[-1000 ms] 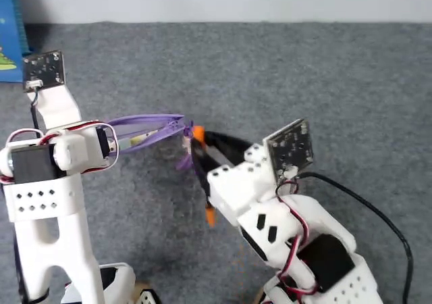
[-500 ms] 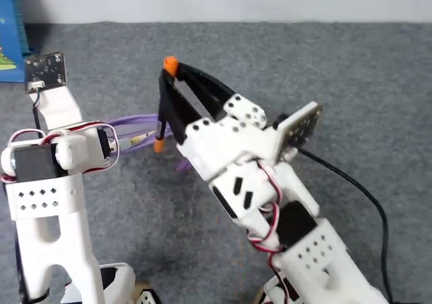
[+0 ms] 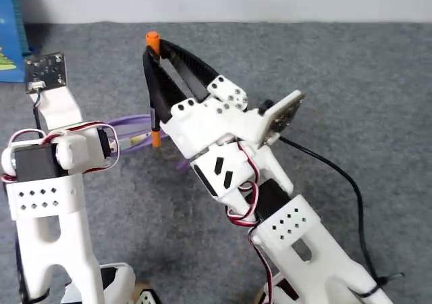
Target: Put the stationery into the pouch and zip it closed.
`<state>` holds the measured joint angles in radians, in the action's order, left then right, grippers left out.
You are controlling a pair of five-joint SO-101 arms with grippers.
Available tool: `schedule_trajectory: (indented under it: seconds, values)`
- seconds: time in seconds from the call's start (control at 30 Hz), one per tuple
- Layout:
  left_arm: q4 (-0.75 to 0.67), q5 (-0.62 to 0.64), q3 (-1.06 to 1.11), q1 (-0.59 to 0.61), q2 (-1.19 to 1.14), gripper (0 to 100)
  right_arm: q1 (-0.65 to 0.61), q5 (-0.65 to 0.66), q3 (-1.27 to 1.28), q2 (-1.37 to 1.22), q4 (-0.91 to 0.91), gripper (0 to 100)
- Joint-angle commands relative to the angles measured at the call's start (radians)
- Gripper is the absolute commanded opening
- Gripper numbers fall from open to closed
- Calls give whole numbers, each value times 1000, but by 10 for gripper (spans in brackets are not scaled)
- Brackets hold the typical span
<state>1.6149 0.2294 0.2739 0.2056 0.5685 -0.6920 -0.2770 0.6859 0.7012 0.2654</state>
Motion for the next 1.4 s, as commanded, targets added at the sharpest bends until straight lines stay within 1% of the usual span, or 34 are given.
schedule_trajectory:
  seconds: [0.0,0.17,0.37,0.53,0.67,0.8,0.97,1.03,1.17,1.23,1.37]
  values:
    - [-26,8,-5,0,8,11,5,-14,-129,-2,-58,8]
    - [-26,8,-5,0,8,11,5,-15,-161,-19,-73,8]
    - [-26,8,-5,2,8,11,5,-18,-164,-113,-64,8]
    - [-26,8,-5,5,8,11,8,-49,-144,-182,42,8]
    - [-26,8,-5,6,8,11,5,-51,-92,-206,56,8]
    - [-26,8,-5,6,8,11,12,-46,11,-150,56,8]
    - [-26,8,-5,2,8,11,8,-43,181,51,39,8]
    - [-26,8,-5,2,8,11,8,-43,238,137,-25,8]
    - [-26,8,-7,2,8,11,5,-43,276,265,-265,8]
    - [-26,8,-7,2,8,11,5,-43,273,298,-355,8]
    - [-26,8,-7,2,8,11,-5,-41,273,302,-450,13]
